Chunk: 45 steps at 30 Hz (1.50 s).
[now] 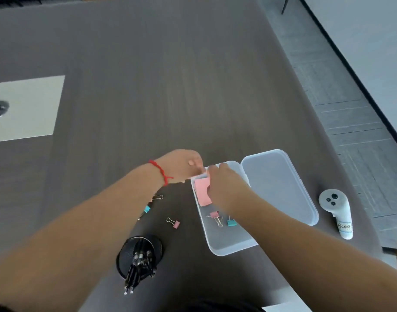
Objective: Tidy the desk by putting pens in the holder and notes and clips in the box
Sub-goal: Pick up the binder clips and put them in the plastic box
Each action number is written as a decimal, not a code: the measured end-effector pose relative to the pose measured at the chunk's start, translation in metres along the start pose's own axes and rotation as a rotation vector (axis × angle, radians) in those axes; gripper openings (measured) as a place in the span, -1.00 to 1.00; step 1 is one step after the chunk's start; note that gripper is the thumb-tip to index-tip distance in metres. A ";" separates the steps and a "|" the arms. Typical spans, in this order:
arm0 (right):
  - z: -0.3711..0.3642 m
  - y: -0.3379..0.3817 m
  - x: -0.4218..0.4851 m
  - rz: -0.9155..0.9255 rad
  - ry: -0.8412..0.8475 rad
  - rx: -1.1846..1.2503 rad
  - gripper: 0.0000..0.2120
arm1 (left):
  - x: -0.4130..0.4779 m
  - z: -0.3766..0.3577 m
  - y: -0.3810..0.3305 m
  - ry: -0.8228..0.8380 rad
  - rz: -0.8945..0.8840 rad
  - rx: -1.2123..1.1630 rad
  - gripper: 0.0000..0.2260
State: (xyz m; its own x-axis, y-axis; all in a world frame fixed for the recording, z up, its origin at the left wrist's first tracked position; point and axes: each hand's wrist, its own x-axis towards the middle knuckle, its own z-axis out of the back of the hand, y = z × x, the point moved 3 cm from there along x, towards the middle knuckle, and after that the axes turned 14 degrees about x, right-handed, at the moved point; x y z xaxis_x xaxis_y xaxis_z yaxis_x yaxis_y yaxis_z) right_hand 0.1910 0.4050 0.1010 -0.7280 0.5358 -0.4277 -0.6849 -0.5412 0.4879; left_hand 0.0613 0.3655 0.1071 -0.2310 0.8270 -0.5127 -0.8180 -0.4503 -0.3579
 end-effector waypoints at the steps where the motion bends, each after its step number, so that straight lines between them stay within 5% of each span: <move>1: 0.000 0.018 -0.001 0.061 -0.028 0.037 -0.75 | -0.005 0.013 0.023 -0.028 0.072 -0.075 -0.84; 3: -0.020 0.049 0.000 0.152 0.026 0.120 -0.73 | -0.016 0.016 0.072 -0.008 0.187 0.027 -0.86; 6: -0.085 0.061 0.010 0.138 0.258 0.018 -0.62 | -0.029 -0.026 0.128 0.186 0.297 0.296 -0.60; 11: -0.152 0.050 0.017 -0.024 0.338 -0.144 -0.41 | -0.041 -0.103 0.158 0.156 0.315 0.232 -0.29; 15: -0.166 0.048 0.019 0.032 0.313 -0.193 -0.47 | -0.033 -0.125 0.160 0.045 0.251 0.210 -0.33; 20: -0.160 0.047 0.016 -0.002 0.344 -0.198 -0.67 | -0.028 -0.128 0.161 0.009 0.225 0.221 -0.63; 26: -0.067 0.054 0.011 0.116 -0.037 0.133 -0.82 | -0.025 -0.122 0.168 0.024 0.277 0.083 -0.73; 30: -0.001 -0.011 0.011 -0.125 -0.309 0.291 -0.83 | -0.020 -0.104 0.159 0.014 0.266 -0.007 -0.78; 33: -0.021 -0.059 0.005 -0.298 -0.109 0.163 -0.79 | -0.009 -0.070 0.125 -0.143 0.143 -0.155 -0.73; 37: -0.081 -0.088 -0.016 -0.280 0.159 -0.001 -0.77 | -0.009 -0.022 0.029 -0.236 -0.185 -0.225 -0.69; 41: -0.087 -0.096 -0.022 -0.253 0.142 -0.008 -0.72 | 0.004 -0.058 -0.049 -0.004 -0.366 0.165 -0.80; 45: -0.086 -0.092 -0.026 -0.139 0.165 -0.064 -0.63 | 0.029 -0.115 -0.063 0.186 -0.289 0.573 -0.73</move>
State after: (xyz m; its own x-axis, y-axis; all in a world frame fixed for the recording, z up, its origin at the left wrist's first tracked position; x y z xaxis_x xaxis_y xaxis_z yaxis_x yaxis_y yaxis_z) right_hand 0.2707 0.3847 0.0020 -0.6182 0.4977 -0.6084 -0.7755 -0.5124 0.3689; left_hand 0.1666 0.3785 0.0250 0.0922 0.7928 -0.6025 -0.9957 0.0733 -0.0560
